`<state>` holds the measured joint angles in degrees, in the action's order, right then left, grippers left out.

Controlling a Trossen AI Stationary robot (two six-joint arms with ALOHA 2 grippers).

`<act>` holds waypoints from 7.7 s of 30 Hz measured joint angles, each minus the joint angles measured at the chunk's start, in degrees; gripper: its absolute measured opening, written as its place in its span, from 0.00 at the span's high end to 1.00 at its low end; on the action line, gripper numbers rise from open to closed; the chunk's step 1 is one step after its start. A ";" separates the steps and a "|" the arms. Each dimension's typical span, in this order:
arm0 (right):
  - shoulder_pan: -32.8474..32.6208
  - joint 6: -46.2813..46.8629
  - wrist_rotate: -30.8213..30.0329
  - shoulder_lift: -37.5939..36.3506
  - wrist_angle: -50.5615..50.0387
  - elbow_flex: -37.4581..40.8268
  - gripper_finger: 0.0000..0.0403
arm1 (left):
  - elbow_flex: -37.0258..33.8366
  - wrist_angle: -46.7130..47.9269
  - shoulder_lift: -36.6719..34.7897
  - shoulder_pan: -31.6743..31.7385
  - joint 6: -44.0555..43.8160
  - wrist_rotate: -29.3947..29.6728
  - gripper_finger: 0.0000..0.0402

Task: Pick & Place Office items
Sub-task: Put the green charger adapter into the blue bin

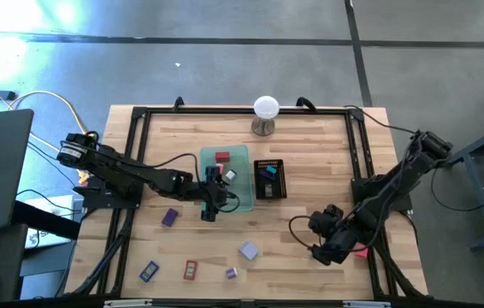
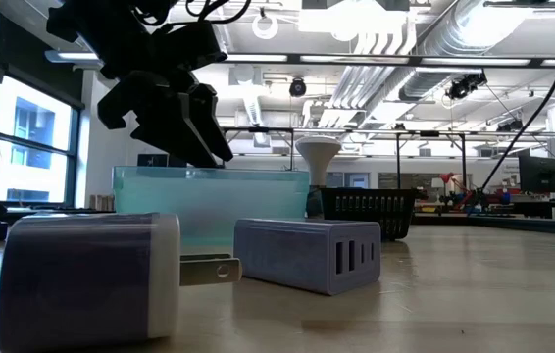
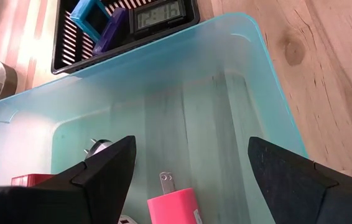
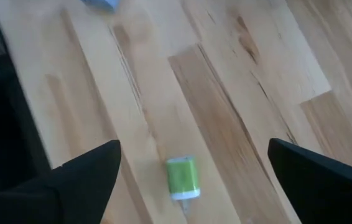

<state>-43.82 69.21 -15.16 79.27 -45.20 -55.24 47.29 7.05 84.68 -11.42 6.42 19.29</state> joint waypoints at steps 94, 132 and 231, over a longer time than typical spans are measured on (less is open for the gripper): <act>8.41 -9.95 9.03 19.70 1.36 -0.47 0.70 | 0.00 0.13 0.00 -0.02 -6.49 -1.75 0.24; 24.55 -59.99 -7.26 19.40 6.81 -20.80 0.69 | 0.00 -20.45 0.00 -5.82 11.20 -1.11 0.24; 26.02 -67.95 -9.79 19.40 15.22 -20.85 0.67 | 0.00 -41.03 7.96 -8.76 5.54 14.03 0.40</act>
<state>-17.80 1.26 -24.95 98.67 -29.98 -76.09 47.29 -33.98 92.64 -20.18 11.96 33.32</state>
